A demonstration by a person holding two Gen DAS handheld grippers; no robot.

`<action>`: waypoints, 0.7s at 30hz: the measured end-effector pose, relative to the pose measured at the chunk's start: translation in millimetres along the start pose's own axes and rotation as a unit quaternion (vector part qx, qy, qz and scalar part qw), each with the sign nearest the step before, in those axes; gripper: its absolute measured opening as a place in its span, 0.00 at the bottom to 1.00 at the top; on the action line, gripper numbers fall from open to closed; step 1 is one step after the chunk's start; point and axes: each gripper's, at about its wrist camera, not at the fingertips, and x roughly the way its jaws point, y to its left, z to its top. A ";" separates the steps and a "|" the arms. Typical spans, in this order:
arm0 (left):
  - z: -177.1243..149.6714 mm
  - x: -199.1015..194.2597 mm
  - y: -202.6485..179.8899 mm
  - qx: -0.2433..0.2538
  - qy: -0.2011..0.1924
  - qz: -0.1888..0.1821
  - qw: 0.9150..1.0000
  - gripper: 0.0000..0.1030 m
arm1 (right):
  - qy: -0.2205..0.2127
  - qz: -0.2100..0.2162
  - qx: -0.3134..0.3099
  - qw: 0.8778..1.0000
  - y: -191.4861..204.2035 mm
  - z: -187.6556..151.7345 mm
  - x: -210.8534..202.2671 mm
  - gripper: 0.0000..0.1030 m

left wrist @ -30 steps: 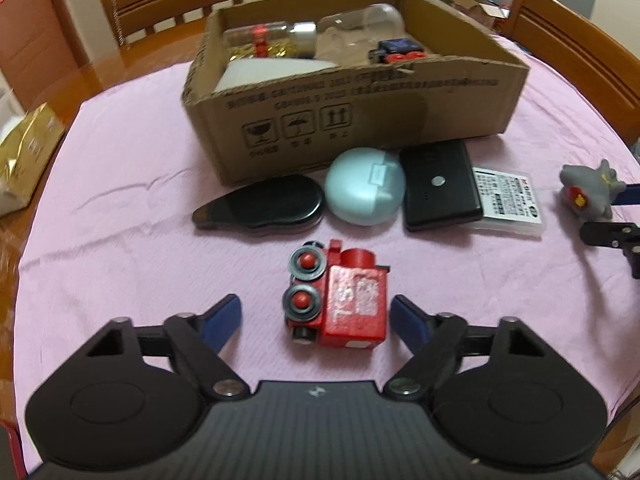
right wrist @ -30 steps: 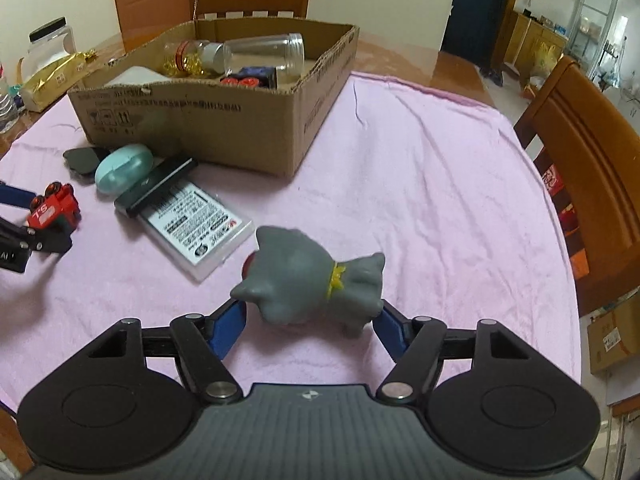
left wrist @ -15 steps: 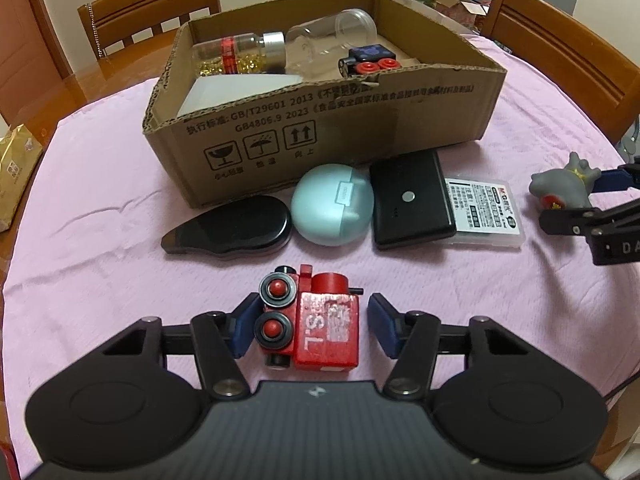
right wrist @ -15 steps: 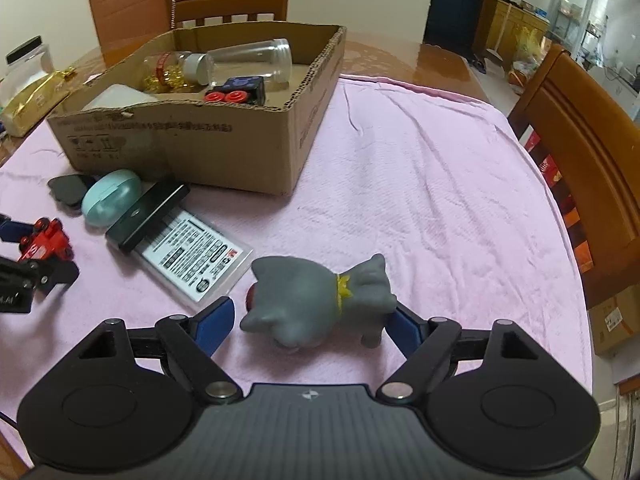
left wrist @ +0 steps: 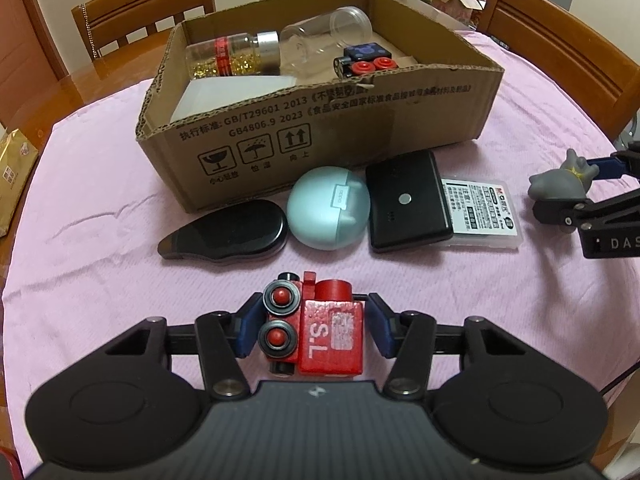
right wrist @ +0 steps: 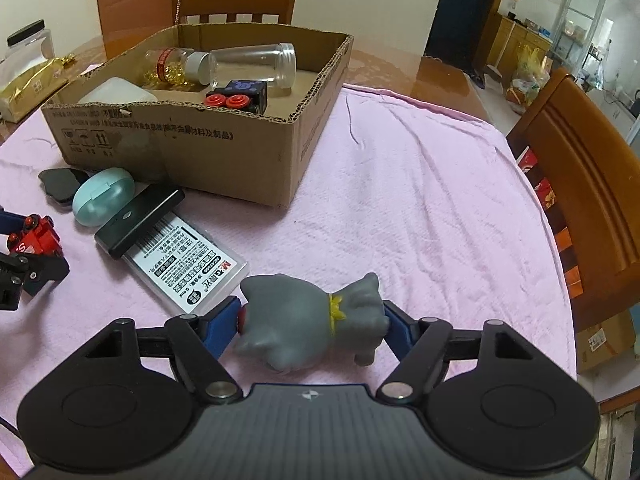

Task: Organize rigid objects
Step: 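Carry the train and plush toy into the box and open both tools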

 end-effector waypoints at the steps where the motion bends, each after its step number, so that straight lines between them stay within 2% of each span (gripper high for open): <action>1: 0.4 -0.6 0.5 0.000 0.002 -0.002 1.000 0.52 | 0.001 0.000 -0.002 1.000 -0.1 -0.1 -0.5 0.76; 8: 7.4 -12.4 7.5 0.007 0.012 -0.016 1.000 0.51 | 0.007 0.022 -0.019 1.000 -4.1 5.0 -14.0 0.75; 9: 8.7 -15.3 7.9 0.012 0.013 -0.016 1.000 0.51 | 0.005 0.026 -0.023 0.999 -5.3 7.0 -17.9 0.75; 10: 10.1 -18.4 7.9 0.019 0.012 -0.015 1.000 0.47 | 0.003 0.029 -0.028 0.999 -6.4 9.3 -21.7 0.75; 17: 18.9 -33.0 9.0 0.039 0.006 -0.014 0.999 0.47 | -0.019 0.032 -0.056 0.998 -11.7 25.0 -41.8 0.75; 21: 25.1 -43.5 9.4 0.041 -0.001 -0.019 0.999 0.47 | -0.029 0.041 -0.051 0.997 -14.1 33.4 -47.1 0.75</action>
